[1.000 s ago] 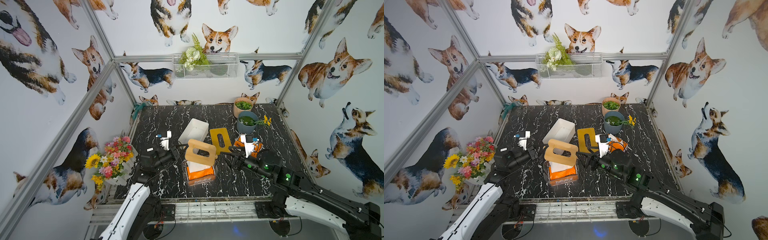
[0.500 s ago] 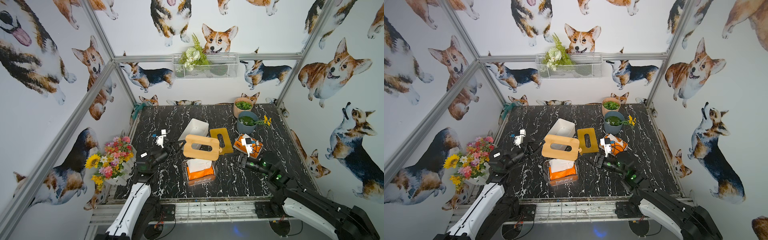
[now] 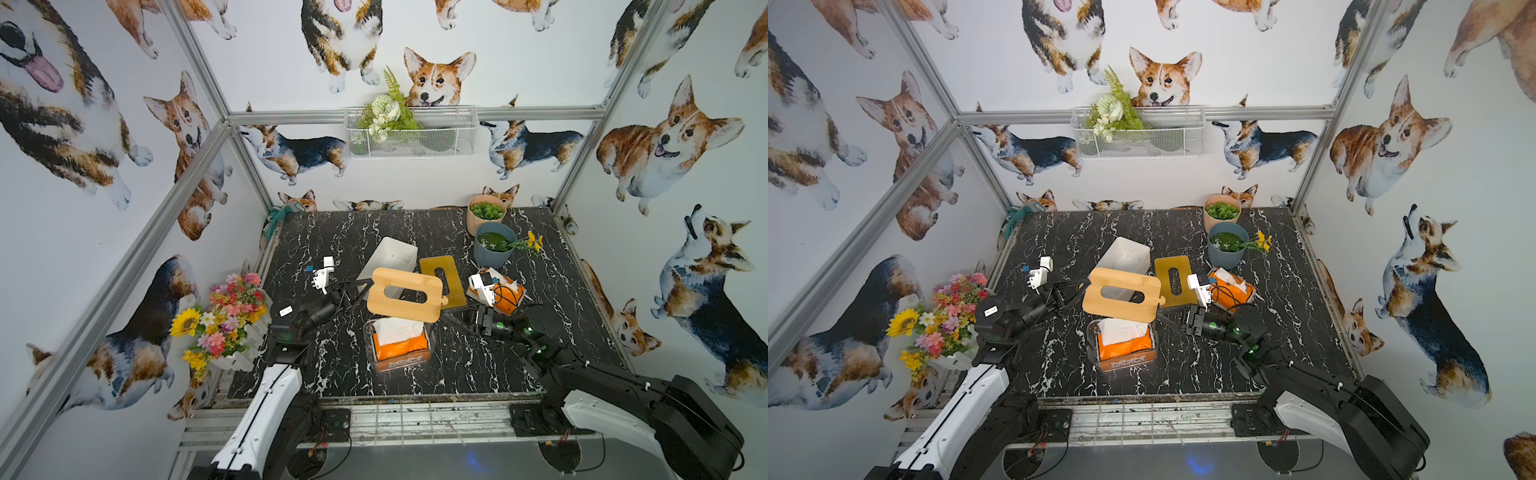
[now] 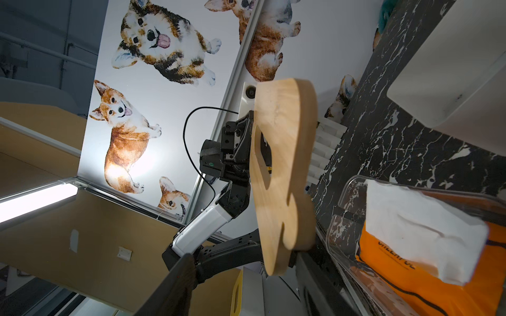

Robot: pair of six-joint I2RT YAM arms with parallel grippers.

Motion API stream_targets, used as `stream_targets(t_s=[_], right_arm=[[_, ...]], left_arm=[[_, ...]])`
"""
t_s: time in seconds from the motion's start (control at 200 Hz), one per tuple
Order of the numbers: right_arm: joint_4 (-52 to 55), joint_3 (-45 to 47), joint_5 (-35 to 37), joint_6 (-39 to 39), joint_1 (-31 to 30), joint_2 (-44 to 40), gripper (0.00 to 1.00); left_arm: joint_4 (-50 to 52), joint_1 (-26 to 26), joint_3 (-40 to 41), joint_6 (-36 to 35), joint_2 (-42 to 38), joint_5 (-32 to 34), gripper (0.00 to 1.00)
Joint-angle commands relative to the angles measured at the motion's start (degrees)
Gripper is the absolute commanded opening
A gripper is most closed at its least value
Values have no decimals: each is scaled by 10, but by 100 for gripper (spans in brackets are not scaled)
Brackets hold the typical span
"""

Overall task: Put the tissue paper into the tissue box
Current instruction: Close the box lid on the tissue box.

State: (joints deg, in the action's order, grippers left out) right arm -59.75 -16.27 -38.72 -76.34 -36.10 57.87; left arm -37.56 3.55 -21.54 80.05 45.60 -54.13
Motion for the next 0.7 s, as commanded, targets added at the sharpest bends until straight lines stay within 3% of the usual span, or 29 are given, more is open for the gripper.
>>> stream_targets(t_s=[0.0,0.23,0.46,0.581,0.696], right_arm=[[-54,-9,14,-7,-1,11,58],[-90,-26,26,-10,-1,43,44],[-88,-27,30,-16,-2,58,14],[-48,-30,32,-3,1,57,3],[14,-38,19,11,11,54,0]], left_arm=[[-32,4,-9,2,2,-11,0],[-32,12,-5,0,2,-9,0],[6,13,-2,-33,-4,-5,0],[75,13,-12,-91,-15,3,20],[138,13,-25,-149,-28,11,50]])
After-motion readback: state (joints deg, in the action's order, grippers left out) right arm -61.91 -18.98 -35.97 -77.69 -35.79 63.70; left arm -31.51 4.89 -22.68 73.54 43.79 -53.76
